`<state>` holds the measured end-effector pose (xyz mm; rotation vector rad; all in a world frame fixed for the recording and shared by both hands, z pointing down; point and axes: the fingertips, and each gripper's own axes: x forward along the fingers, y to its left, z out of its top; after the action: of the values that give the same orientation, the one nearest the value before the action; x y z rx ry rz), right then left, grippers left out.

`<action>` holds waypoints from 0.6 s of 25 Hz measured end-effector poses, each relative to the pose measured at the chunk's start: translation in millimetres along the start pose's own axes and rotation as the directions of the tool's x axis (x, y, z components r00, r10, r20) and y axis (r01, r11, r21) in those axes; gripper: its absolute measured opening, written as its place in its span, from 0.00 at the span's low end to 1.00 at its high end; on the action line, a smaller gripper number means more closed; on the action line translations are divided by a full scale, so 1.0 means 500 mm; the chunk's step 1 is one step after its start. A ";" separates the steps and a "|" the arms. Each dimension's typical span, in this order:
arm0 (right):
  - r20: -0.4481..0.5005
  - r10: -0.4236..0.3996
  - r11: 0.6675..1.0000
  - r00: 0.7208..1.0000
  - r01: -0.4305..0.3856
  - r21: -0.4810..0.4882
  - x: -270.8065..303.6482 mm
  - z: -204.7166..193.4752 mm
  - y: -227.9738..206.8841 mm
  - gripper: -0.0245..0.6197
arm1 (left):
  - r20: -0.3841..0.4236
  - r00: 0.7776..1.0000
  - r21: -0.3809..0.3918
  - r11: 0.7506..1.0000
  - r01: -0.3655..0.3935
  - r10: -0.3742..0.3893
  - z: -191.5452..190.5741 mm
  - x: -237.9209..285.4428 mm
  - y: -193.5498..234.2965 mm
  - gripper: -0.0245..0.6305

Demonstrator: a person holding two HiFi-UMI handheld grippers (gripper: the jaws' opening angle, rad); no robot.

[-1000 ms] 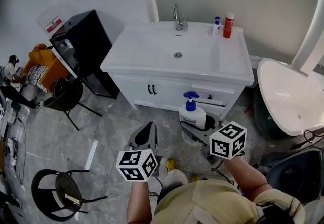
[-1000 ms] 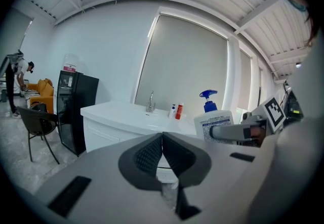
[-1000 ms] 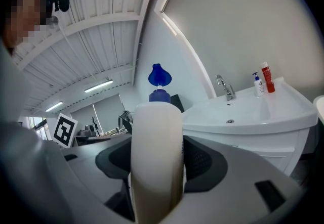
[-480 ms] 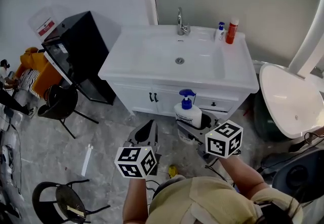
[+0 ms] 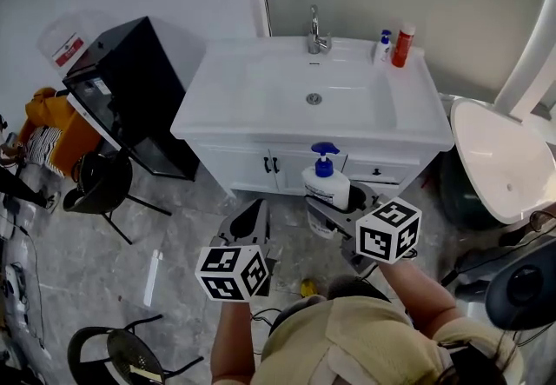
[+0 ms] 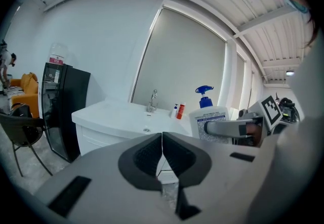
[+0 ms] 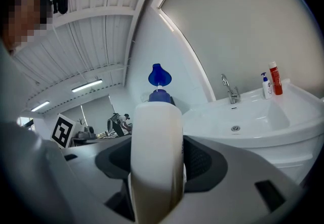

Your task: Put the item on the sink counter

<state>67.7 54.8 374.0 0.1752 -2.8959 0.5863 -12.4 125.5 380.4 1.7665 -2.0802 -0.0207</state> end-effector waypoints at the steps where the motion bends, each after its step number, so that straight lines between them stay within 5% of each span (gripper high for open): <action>1: 0.002 -0.004 1.000 1.000 0.004 0.002 0.007 -0.001 0.001 0.47 | 0.000 1.000 0.003 1.000 0.002 -0.002 0.001 -0.001 0.007 0.10; 15: -0.021 -0.037 0.996 0.999 0.035 -0.077 0.084 0.021 -0.003 0.47 | 0.020 1.000 -0.021 1.000 0.014 -0.014 0.026 0.034 0.074 0.10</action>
<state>25.5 45.9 373.6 0.2080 -2.8816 0.4679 -53.1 113.4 383.3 1.7749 -2.0740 -0.0647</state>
